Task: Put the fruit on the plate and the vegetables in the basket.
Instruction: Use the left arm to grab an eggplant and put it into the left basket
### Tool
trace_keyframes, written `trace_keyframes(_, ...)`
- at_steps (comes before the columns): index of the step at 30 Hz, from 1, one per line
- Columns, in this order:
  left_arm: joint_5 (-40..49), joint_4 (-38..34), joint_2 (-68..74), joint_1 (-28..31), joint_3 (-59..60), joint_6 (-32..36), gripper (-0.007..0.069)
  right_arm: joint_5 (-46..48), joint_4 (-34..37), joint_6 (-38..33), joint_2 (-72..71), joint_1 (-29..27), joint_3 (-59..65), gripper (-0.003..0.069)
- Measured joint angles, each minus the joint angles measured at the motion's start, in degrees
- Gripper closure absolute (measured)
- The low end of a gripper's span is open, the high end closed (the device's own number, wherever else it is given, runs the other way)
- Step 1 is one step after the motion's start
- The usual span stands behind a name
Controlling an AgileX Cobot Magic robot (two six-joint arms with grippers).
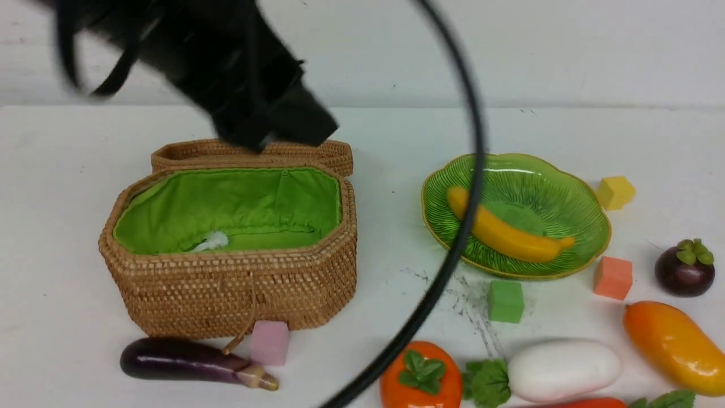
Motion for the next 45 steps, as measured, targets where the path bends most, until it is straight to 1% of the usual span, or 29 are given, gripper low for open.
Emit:
trace_keyframes(1, -3.85, 0.12, -3.17, 0.0, 4.55, -0.59, 0.016, 0.0, 0.0, 0.0, 0.0, 0.0, 0.0, 0.0417)
trace_keyframes(2, -6.95, 0.12, -5.98, 0.0, 8.76, -2.68, 0.016, 0.0, 0.0, 0.0, 0.0, 0.0, 0.0, 0.0417)
trace_keyframes(3, -7.43, 0.12, -6.5, 0.0, 9.55, -2.68, 0.016, 0.0, 0.0, 0.0, 0.0, 0.0, 0.0, 0.0417)
trace_keyframes(4, -9.61, 0.28, -9.65, 0.0, 14.81, -6.76, 0.016, 0.0, 0.0, 0.0, 0.0, 0.0, 0.0, 0.0417)
trace_keyframes(5, -9.92, 0.37, -10.38, 0.0, 16.24, -8.88, 0.016, 0.0, 0.0, 0.0, 0.0, 0.0, 0.0, 0.0417)
trace_keyframes(6, -9.66, 1.04, -12.48, 0.0, 21.53, -14.25, 0.016, 0.0, 0.0, 0.0, 0.0, 0.0, 0.0, 0.0417)
trace_keyframes(7, -9.23, 1.53, -12.78, 0.0, 22.76, -16.59, 0.016, 0.0, 0.0, 0.0, 0.0, 0.0, 0.0, 0.0417)
trace_keyframes(8, -7.77, 3.14, -13.25, 0.0, 27.25, -22.56, 0.016, 0.0, 0.0, 0.0, 0.0, 0.0, 0.0, 0.0417)
trace_keyframes(9, -6.33, 4.19, -13.12, 0.0, 29.7, -25.96, 0.016, 0.0, 0.0, 0.0, 0.0, 0.0, 0.0, 0.0417)
trace_keyframes(11, -3.13, 6.54, -12.1, 0.0, 33.76, -30.85, 0.016, 0.0, 0.0, 0.0, 0.0, 0.0, 0.0, 0.0417)
trace_keyframes(13, -1.79, 8.39, -11.53, 0.0, 35.19, -32.71, 0.016, 0.05, 0.0, 0.0, 0.0, 0.0, 0.0, 0.0417)
trace_keyframes(15, -0.44, 12.32, -10.18, 0.0, 37.25, -33.6, 0.016, 0.05, 0.0, 0.0, 0.0, 0.0, 0.0, 0.0417)
trace_keyframes(16, -0.58, 13.29, -10.01, 0.0, 37.52, -33.35, 0.016, 0.05, 0.0, 0.0, 0.0, 0.0, 0.0, 0.0417)
trace_keyframes(19, -4.54, 17.0, -8.11, 0.0, 38.35, -28.15, 0.016, 0.05, 0.0, 0.0, 0.0, 0.0, 0.0, 0.0417)
trace_keyframes(20, -5.87, 17.0, -7.34, 0.0, 38.49, -25.74, 0.016, 0.05, 0.0, 0.0, 0.0, 0.0, 0.0, 0.0417)
trace_keyframes(21, -6.12, 17.34, -7.17, 0.0, 38.56, -25.24, 0.016, 0.05, 0.0, 0.0, 0.0, 0.0, 0.0, 0.0417)
trace_keyframes(22, -7.64, 17.64, -5.79, 0.0, 38.63, -21.55, 0.016, 0.05, 0.0, 0.0, 0.0, 0.0, 0.0, 0.0417)
trace_keyframes(24, -9.06, 17.91, -3.03, 0.0, 38.74, -16.79, 0.016, 0.05, 0.0, 0.0, 0.0, 0.0, 0.0, 0.0417)
trace_keyframes(28, -10.55, 18.14, 1.86, 0.0, 38.74, -13.39, 0.016, 0.05, 0.0, 0.0, 0.0, 0.0, 0.0, 0.0417)
trace_keyframes(32, -15.11, 18.23, 6.83, 0.0, 38.97, -6.07, 0.016, 0.05, 0.0, 0.0, 0.0, 0.0, 0.0, 0.0417)
trace_keyframes(36, -17.92, 19.92, 7.98, 0.98, 39.02, -1.5, 0.016, 0.05, 0.0, 0.0, 0.0, 0.0, 0.0, 0.0417)
trace_keyframes(41, -22.63, 21.04, 10.72, 3.63, 39.02, 3.81, 0.016, 0.05, 0.0, 0.0, 0.0, 0.0, 0.0, 0.0417)
trace_keyframes(45, -23.83, 21.11, 13.4, 3.8, 39.02, 5.8, 0.016, 0.05, 0.0, 0.0, 0.0, 0.0, 0.0, 0.0417)
